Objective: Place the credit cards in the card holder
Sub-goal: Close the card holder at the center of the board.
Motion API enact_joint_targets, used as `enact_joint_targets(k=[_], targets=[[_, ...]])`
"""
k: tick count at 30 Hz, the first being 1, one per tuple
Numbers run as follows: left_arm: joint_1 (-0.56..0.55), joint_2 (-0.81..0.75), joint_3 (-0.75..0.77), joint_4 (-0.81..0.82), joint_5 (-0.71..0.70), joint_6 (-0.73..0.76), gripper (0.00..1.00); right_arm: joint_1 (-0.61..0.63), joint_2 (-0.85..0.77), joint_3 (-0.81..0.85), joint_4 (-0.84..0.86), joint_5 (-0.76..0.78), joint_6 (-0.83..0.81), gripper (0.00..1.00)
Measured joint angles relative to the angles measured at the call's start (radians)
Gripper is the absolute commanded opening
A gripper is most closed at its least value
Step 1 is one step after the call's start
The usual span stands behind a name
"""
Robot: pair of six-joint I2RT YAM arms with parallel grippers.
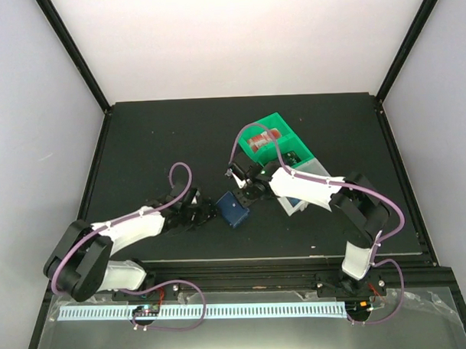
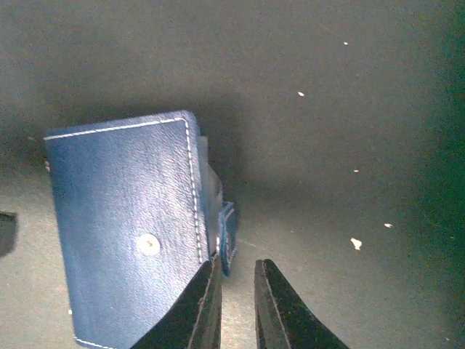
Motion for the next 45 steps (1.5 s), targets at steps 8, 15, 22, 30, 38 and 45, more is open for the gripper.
enact_joint_targets(k=[8,15,22,30,38,45], targets=[[-0.018,0.035,0.005,0.046,-0.005,-0.011,0.74,0.0,0.001,0.006,0.022,-0.043,-0.001,0.17],[-0.029,0.058,0.018,0.049,-0.024,-0.022,0.65,0.0,0.032,0.026,0.041,-0.042,0.0,0.12],[-0.029,0.061,0.018,0.042,-0.04,-0.028,0.61,-0.004,0.054,0.03,0.045,-0.04,0.005,0.01],[-0.029,0.065,0.021,0.042,-0.04,-0.028,0.61,-0.005,0.051,0.03,0.052,-0.056,0.012,0.01],[-0.039,0.113,0.047,0.06,-0.04,-0.035,0.43,-0.005,0.024,0.013,0.071,-0.101,0.026,0.01],[-0.047,0.172,0.08,0.076,-0.053,-0.05,0.34,0.01,0.019,-0.023,0.085,-0.093,0.04,0.01]])
